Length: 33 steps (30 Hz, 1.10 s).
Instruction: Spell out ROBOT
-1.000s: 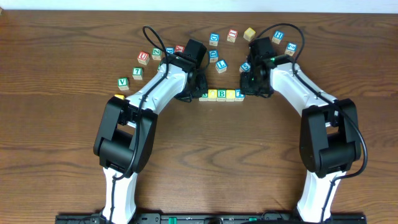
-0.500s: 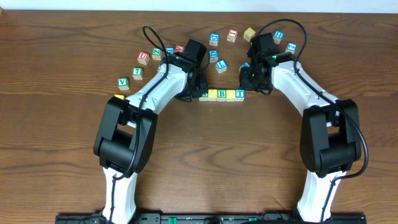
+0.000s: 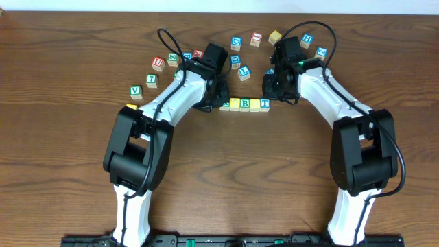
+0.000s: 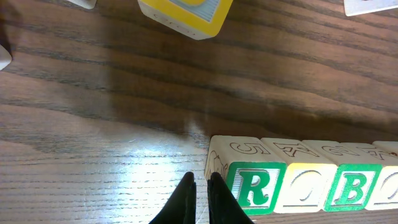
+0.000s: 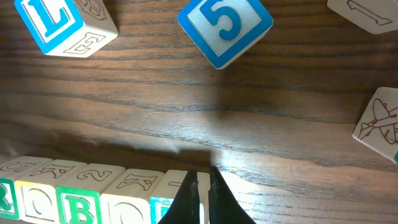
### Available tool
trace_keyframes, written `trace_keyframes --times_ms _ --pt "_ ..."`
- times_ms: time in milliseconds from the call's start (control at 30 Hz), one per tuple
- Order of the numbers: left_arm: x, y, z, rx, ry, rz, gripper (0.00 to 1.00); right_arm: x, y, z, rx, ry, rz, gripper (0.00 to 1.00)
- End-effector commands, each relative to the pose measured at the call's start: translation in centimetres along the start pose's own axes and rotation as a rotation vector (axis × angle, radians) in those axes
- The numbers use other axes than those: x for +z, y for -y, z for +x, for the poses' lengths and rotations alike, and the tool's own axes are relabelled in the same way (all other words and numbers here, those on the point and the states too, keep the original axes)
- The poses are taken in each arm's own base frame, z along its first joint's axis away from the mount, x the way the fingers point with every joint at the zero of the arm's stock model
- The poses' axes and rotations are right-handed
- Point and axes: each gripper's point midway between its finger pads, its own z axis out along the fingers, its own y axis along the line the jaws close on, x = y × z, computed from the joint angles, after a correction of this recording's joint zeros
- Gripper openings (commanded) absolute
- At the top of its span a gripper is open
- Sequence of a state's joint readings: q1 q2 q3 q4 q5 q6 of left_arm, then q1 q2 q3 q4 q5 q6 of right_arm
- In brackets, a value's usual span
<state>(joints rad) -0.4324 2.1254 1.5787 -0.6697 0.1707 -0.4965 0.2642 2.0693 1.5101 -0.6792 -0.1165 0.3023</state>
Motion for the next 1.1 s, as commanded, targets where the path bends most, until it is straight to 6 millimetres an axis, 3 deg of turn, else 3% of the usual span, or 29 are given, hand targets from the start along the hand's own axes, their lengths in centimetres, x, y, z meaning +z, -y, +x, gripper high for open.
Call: trace_keyframes --times_ms 0,467,633,833,933,1067 --pt "0.6 -0.4 0.3 0.007 -0.013 -0.011 0.1 -0.5 -0.7 -0.9 -0.019 0.024 -0.016 0.02" --pt "-2.2 -0.8 -0.9 -0.005 0.027 0.003 0.1 -1.9 -1.7 -2.1 -0.016 0.036 -0.064 0.02" --pt "-4.8 -1.7 -2.3 0.005 0.086 0.003 0.1 -3.6 -1.6 -3.2 -0.006 0.041 -0.061 0.01" --pt "-11.8 -5.0 -3.9 -0.028 0.212 -0.068 0.11 -7.2 -2.2 -4.8 -0.013 0.044 -0.08 0.01" --pt "-16.7 -6.7 -4.5 -0.058 0.3 -0.064 0.11 -10.1 -2.7 -5.9 -0.031 0.058 -0.088 0.01" --pt "-22.8 -9.6 -4.9 -0.133 0.417 -0.049 0.22 -14.1 -3.2 -6.9 -0.06 0.083 -0.09 0.01"
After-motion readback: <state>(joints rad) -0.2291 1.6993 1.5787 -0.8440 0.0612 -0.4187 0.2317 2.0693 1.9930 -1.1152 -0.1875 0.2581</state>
